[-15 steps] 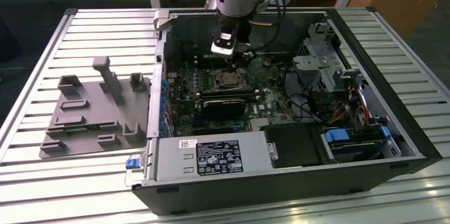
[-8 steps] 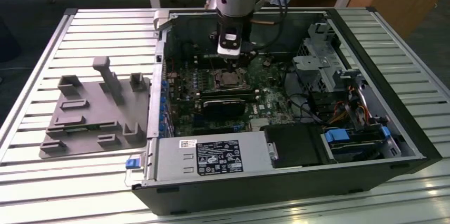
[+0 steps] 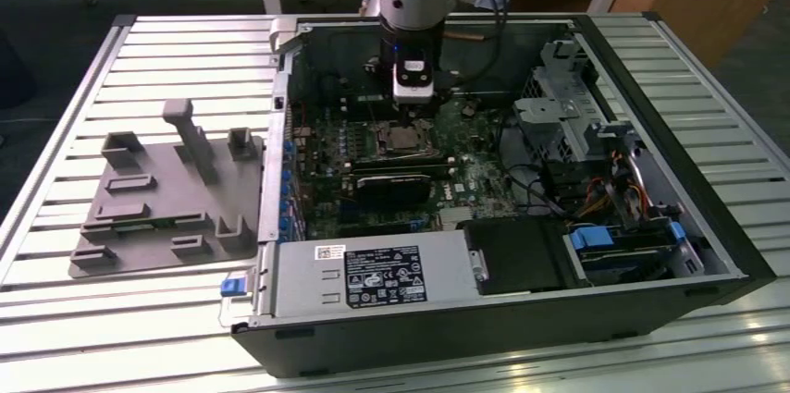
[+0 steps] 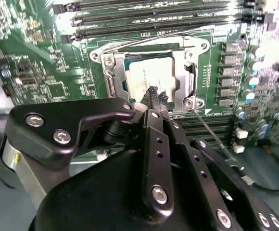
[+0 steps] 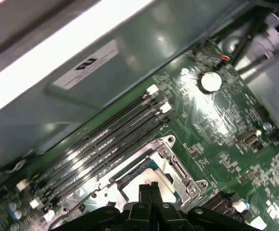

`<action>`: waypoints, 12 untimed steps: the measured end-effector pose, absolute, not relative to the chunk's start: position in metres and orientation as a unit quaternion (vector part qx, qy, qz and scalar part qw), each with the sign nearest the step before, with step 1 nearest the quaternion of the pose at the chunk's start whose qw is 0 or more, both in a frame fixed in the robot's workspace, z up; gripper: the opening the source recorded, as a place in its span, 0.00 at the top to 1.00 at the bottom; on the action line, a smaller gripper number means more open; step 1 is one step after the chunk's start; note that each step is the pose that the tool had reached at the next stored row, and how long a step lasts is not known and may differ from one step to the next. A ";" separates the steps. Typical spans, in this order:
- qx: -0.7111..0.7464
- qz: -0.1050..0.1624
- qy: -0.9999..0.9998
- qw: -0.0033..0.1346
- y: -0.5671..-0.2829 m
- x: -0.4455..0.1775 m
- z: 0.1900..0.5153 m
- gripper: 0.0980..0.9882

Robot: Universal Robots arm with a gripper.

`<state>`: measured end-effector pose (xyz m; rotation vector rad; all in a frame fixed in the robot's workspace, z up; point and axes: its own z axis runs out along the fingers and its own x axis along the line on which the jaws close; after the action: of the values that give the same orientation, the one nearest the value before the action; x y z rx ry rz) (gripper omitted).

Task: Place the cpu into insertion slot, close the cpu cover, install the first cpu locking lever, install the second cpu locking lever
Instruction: 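Close the cpu cover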

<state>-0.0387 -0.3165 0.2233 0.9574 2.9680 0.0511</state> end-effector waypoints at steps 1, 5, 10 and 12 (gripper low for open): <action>0.298 0.016 0.954 0.011 -0.317 -0.039 0.223 1.00; 0.263 0.015 0.965 0.011 -0.317 -0.039 0.223 1.00; 0.220 0.012 0.975 0.011 -0.317 -0.039 0.223 1.00; 0.202 0.011 0.979 0.011 -0.317 -0.039 0.223 1.00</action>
<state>-0.0389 -0.3166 0.2233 0.6310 3.0541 0.0355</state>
